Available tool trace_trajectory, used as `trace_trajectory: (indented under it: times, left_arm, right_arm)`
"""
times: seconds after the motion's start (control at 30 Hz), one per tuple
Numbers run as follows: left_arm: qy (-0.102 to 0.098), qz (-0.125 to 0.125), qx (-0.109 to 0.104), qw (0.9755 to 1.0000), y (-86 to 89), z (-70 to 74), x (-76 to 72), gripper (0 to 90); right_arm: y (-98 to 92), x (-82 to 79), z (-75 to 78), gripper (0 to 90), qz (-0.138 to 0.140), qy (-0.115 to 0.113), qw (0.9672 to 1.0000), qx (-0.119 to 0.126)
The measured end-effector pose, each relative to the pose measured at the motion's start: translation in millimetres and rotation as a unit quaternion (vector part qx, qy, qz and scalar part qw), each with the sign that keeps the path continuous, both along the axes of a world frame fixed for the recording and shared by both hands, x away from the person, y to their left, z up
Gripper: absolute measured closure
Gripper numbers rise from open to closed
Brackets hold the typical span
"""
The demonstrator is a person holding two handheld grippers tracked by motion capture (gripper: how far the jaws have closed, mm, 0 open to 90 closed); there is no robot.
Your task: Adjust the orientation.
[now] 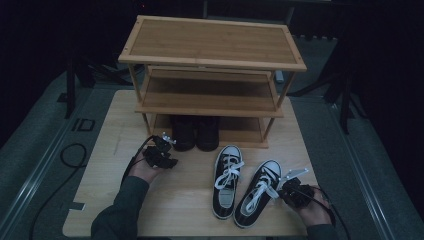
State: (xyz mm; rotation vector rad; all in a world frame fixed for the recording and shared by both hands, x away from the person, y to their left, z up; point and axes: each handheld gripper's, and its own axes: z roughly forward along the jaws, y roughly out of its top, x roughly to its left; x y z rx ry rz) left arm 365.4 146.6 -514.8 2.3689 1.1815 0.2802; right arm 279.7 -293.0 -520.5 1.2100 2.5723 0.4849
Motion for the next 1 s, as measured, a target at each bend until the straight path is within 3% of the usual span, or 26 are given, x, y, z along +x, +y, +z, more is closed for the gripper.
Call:
trace_trajectory:
  times: [0.53,0.73,1.0]
  left_arm:
    - [0.002,-0.005,-0.002,1.0000,-4.8,-2.5,-0.3,58.4]
    - [0.002,-0.005,-0.003,1.0000,-4.2,-2.0,-1.0,58.4]
    - [0.002,-0.003,-0.003,1.0000,-2.8,-2.5,-1.1,58.4]
  right_arm:
    - [8.9,13.6,-0.2,90.0,-0.013,-0.002,0.9999,-0.002]
    - [12.5,3.4,-0.7,89.9,0.003,0.006,1.0000,0.006]
    - [15.4,-13.4,3.5,89.9,0.027,0.015,0.9989,0.036]
